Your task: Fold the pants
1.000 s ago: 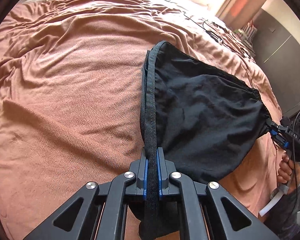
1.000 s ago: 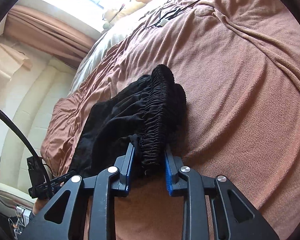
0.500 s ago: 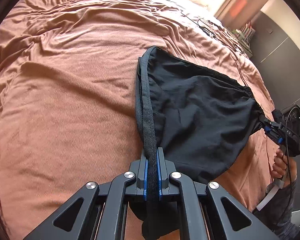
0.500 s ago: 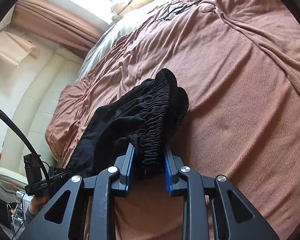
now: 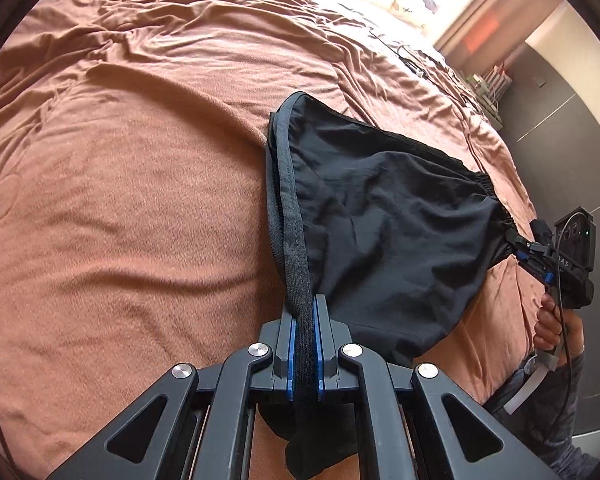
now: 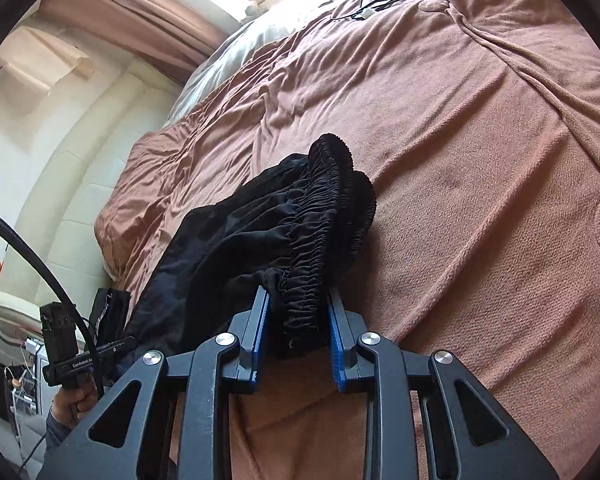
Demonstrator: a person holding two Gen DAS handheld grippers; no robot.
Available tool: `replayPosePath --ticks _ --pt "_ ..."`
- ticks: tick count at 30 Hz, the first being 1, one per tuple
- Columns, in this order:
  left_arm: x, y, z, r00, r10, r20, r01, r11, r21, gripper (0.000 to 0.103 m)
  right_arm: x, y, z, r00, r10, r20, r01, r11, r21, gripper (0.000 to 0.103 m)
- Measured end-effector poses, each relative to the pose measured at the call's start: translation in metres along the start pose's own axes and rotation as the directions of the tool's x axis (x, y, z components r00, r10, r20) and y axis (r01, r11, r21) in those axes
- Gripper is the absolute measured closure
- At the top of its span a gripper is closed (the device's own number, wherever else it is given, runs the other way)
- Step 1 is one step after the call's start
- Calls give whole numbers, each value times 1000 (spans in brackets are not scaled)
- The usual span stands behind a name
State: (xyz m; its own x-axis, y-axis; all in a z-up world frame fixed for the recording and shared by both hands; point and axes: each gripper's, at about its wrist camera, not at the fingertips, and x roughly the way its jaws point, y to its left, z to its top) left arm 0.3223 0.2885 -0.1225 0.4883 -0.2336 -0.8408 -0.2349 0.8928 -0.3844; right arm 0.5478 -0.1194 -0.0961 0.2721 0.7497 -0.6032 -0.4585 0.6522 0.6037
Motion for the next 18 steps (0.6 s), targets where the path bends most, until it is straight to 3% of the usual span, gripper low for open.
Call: replayPosePath --ticks 9,11,15,17,18 --pt "-9 2 -45 998 -58 0 58 996 -72 95 -8 3 1 1000 -10 -27 8 998 -67 80" --pt "-6 1 -52 997 -71 -3 70 994 -82 95 -7 3 -1 998 -44 -37 41 996 -80 80" --pt "7 1 -61 998 -58 -27 56 994 -90 94 1 3 -6 983 -167 -81 161 983 -84 66" --pt "10 6 -64 998 -66 -24 63 992 -114 91 -3 6 -11 979 -191 -69 184 978 -94 63" --pt "10 8 -64 997 -76 -15 74 990 -122 84 -6 8 -13 977 -204 -62 197 975 -100 61"
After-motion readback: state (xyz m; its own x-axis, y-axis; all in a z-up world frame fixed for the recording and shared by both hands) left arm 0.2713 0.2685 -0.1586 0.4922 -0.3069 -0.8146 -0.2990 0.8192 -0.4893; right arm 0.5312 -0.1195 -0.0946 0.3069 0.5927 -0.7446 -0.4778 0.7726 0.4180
